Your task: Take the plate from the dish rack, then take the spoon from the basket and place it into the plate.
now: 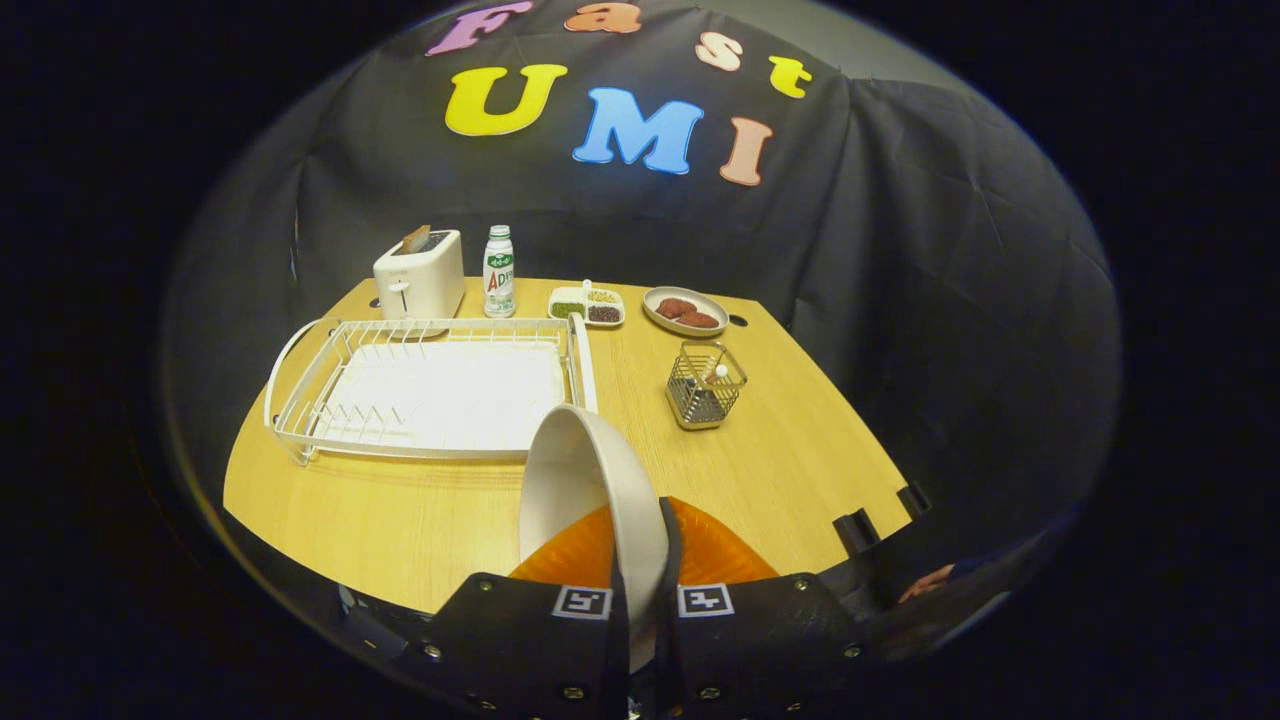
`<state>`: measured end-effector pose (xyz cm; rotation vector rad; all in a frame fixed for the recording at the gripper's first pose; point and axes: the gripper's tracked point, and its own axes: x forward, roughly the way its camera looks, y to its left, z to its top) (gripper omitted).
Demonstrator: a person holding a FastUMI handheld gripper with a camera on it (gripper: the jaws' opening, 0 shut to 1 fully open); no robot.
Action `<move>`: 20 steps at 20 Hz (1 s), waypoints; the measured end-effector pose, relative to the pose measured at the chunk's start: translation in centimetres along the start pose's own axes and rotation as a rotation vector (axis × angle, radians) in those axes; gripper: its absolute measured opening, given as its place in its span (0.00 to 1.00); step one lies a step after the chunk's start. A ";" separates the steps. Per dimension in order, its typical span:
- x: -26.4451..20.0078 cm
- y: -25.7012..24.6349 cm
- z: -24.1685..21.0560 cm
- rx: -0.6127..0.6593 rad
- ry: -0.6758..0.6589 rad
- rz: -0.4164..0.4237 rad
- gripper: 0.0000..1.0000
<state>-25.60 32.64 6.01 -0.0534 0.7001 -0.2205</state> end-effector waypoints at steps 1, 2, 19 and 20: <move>0.4 0.1 -0.8 0.034 0.017 0.010 0.10; 0.6 0.2 -1.4 0.066 0.033 0.017 0.10; 6.4 4.4 -6.1 0.457 0.181 0.233 0.13; 6.9 4.6 -6.3 0.486 0.188 0.242 0.13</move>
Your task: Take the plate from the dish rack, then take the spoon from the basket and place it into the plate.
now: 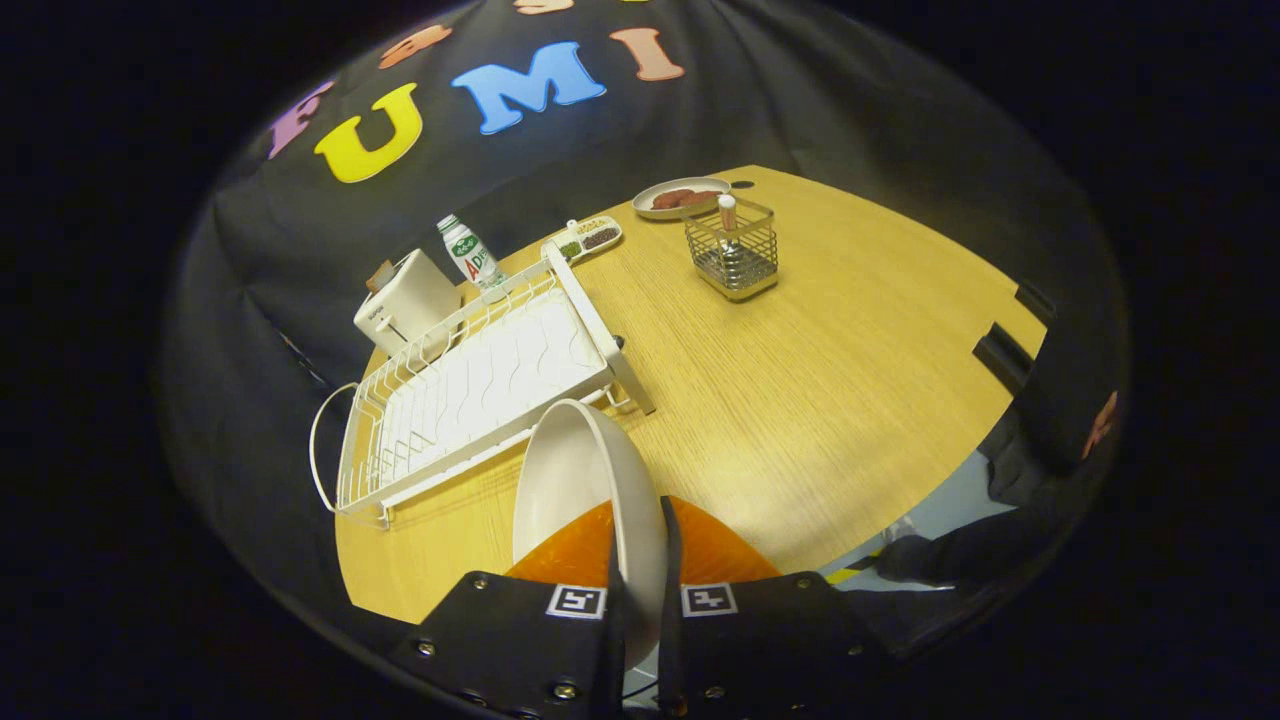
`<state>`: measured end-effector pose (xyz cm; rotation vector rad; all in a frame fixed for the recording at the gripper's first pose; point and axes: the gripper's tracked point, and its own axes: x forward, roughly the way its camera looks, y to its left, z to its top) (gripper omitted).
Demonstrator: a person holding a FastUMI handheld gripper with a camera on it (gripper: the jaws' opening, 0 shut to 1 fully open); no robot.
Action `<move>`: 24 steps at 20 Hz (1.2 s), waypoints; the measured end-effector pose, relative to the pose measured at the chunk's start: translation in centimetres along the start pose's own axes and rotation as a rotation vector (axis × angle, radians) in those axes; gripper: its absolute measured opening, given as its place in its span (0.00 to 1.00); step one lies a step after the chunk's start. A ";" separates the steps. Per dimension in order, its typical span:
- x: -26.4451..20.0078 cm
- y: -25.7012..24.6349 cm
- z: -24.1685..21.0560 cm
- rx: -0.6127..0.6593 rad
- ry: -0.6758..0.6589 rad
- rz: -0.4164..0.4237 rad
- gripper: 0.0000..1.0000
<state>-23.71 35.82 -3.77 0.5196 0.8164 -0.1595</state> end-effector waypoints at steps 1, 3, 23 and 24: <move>0.4 0.1 -0.2 0.028 0.006 0.013 0.15; 1.3 0.2 -0.4 0.077 0.019 0.035 0.15; 1.7 -5.9 7.0 -0.006 -0.167 -0.143 0.34; 1.4 -6.0 8.5 -0.014 -0.200 -0.149 0.34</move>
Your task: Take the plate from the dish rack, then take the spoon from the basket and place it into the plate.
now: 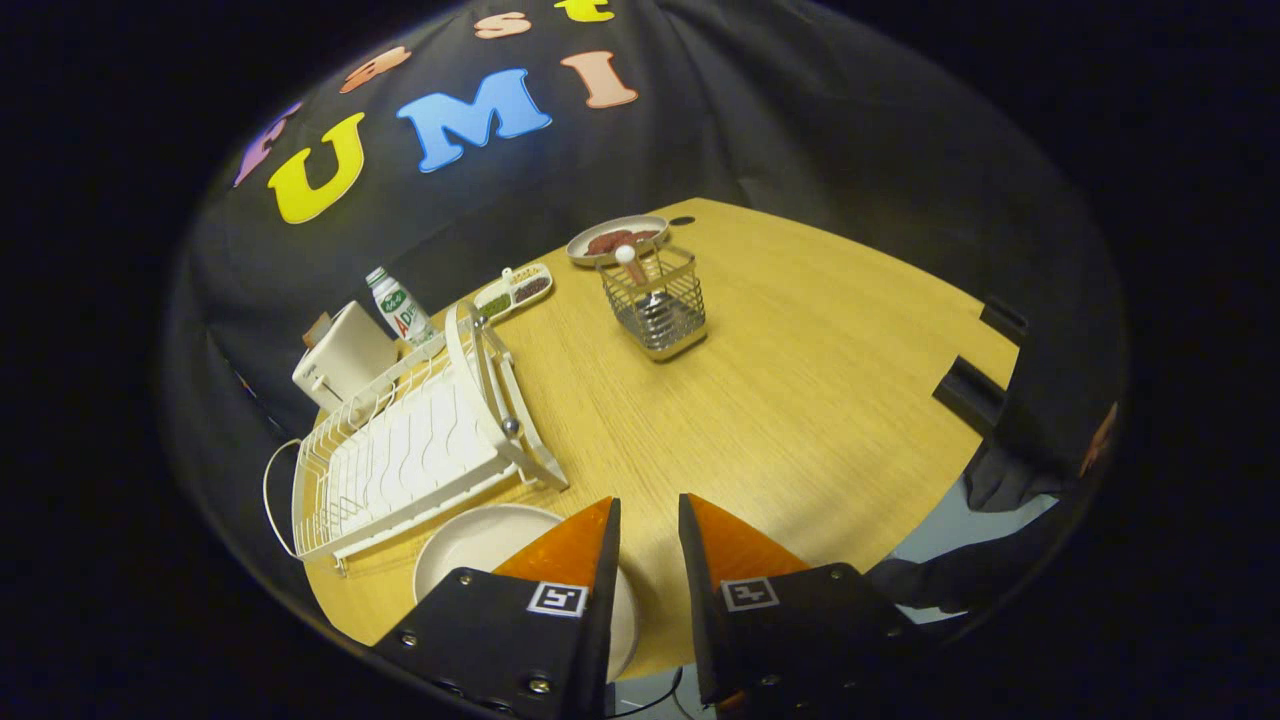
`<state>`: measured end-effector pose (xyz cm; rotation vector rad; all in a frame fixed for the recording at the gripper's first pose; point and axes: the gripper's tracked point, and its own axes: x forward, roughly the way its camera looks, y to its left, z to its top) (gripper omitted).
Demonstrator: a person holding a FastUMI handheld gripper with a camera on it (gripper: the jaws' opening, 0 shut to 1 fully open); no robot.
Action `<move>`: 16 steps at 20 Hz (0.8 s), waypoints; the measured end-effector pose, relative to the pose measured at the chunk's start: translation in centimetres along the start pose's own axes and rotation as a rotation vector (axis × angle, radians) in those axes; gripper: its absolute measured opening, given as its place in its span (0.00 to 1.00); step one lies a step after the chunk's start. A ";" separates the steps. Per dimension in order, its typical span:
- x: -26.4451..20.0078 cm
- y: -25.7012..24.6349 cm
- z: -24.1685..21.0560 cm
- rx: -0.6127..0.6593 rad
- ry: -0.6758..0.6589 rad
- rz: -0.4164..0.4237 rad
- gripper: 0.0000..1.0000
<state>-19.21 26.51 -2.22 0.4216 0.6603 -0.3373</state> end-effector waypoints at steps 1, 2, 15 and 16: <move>0.1 -0.1 1.4 -0.010 -0.029 -0.008 0.34; 0.1 -0.3 2.8 -0.020 -0.056 -0.014 0.34; 4.2 0.5 13.7 -0.123 -0.227 -0.031 0.34; 4.9 0.7 13.6 -0.133 -0.222 -0.027 0.34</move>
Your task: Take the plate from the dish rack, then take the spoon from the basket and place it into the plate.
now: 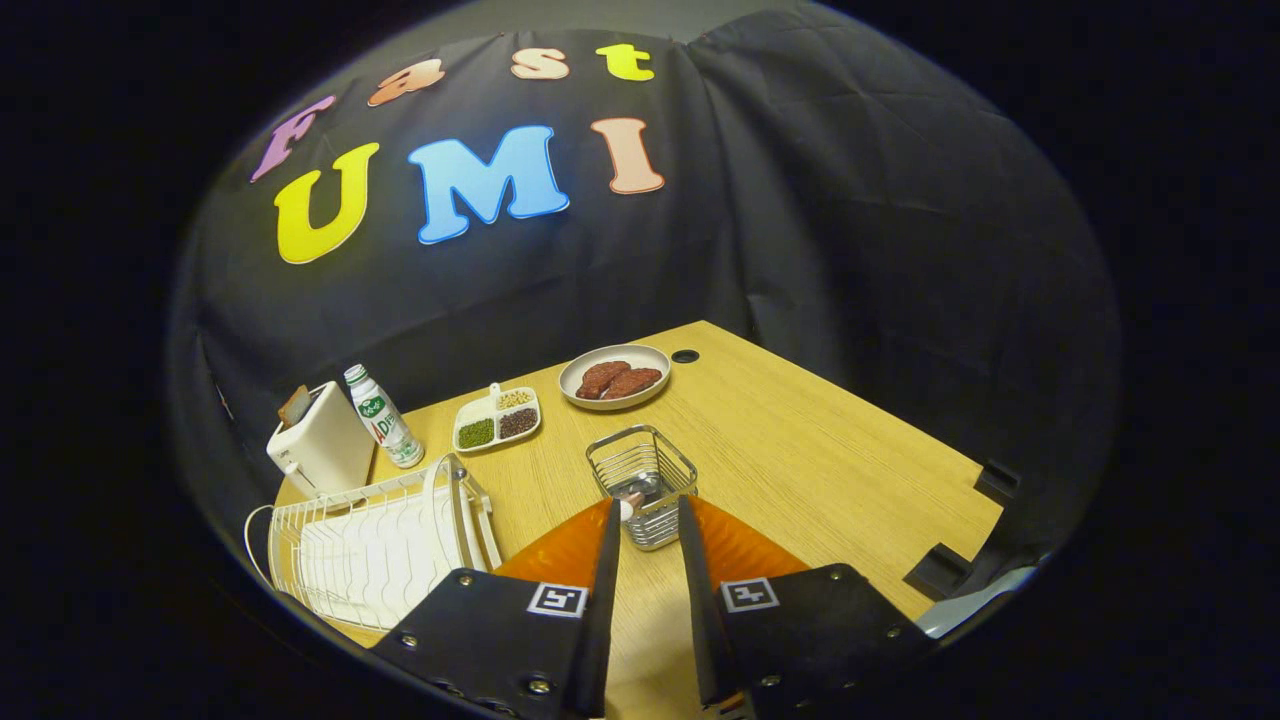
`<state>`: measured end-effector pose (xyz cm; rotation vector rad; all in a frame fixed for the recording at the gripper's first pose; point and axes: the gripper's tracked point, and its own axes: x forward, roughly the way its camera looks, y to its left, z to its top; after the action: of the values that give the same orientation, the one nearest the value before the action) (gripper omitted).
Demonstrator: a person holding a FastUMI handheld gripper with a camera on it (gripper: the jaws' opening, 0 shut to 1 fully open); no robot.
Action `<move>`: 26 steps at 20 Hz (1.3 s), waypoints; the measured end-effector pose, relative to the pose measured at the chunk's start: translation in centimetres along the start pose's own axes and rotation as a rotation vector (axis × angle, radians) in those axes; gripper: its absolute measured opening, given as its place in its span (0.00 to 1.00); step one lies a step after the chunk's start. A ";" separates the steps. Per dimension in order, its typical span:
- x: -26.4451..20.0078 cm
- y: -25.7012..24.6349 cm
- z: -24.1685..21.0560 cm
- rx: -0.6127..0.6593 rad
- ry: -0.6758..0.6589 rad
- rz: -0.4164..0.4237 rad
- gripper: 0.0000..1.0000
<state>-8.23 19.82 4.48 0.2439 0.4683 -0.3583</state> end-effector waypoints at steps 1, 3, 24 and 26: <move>0.5 0.3 0.1 -0.006 0.003 0.005 0.34; 1.4 0.5 0.2 -0.017 0.013 0.010 0.34; 3.4 0.5 0.4 -0.198 0.060 -0.001 0.05; 2.8 0.6 1.3 -0.207 0.045 -0.004 0.05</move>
<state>-5.19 19.25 4.34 0.0496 0.5460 -0.3065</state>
